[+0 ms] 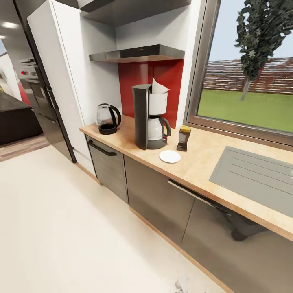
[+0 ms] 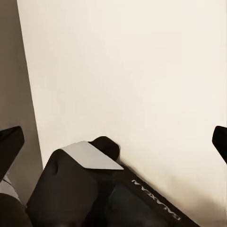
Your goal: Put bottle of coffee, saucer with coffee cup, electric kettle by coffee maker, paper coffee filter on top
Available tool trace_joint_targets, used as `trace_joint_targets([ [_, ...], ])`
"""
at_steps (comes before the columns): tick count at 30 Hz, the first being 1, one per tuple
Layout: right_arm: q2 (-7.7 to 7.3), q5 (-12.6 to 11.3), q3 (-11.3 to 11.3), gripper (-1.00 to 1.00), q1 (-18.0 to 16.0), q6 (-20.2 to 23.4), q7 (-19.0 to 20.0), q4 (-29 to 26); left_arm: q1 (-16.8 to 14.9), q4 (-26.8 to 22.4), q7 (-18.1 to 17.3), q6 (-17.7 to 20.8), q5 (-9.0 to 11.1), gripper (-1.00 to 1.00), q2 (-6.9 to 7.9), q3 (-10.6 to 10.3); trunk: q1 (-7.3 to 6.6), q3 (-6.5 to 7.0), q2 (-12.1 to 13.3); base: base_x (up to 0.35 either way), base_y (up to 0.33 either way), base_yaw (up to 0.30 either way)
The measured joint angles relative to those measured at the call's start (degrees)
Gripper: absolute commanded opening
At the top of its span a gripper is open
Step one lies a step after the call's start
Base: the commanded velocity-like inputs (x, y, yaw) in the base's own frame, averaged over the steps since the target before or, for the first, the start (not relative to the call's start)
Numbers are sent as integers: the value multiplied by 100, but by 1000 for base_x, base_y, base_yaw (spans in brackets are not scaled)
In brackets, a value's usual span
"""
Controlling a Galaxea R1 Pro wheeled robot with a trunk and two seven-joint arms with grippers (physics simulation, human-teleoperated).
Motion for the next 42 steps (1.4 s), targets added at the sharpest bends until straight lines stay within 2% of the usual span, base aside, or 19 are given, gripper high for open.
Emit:
trace_joint_targets([
  [1, -1, 215, 7, 100, 80, -43, -24, 41, 0, 0, 96, -2, -1, 100, -51, -7, 0, 0, 0, 0, 0, 0],
  [5, 0, 318, -15, 100, 114, -59, -33, 61, 0, 0, 141, -3, -1, 100, -77, 1, 0, 0, 0, 0, 0, 0],
  [12, 0, 354, -20, 100, 131, -69, -41, 72, 0, 0, 345, -3, -3, 100, -91, 1, 0, 0, 0, 0, 0, 0],
  [21, -44, 348, -25, 100, 131, -70, -54, 109, 0, -2, 357, -3, -3, 100, -117, 2, 0, 0, 0, 0, 0, 0],
  [23, -93, 348, -25, 100, 131, -70, -56, 138, 0, -5, 357, -3, -3, 100, -119, 2, 0, 0, 0, 0, 0, 0],
  [30, -405, 335, -27, 100, 131, -66, -52, 272, 0, -6, 357, -3, -3, 100, -121, 3, 0, 0, 0, 0, 0, 0],
  [34, -508, 332, -34, 100, 135, -58, -63, 481, 0, -8, 358, -3, -3, 100, -122, 2, 0, 0, 0, 0, 0, 0],
  [35, -660, 333, -34, 100, 141, -55, -68, 573, 1, -7, 358, -3, -3, 100, -126, 2, 0, 0, 0, 0, 0, 0],
  [36, -723, 332, -39, 100, 145, -56, -67, 592, 0, -7, 358, -3, -3, 100, -128, 2, 0, 0, 0, 0, 0, 0],
  [42, -852, 324, -40, 100, 228, -57, -72, 620, 0, -7, 358, -3, -3, 100, -145, 0, 0, 0, 0, 0, 0, 0],
])
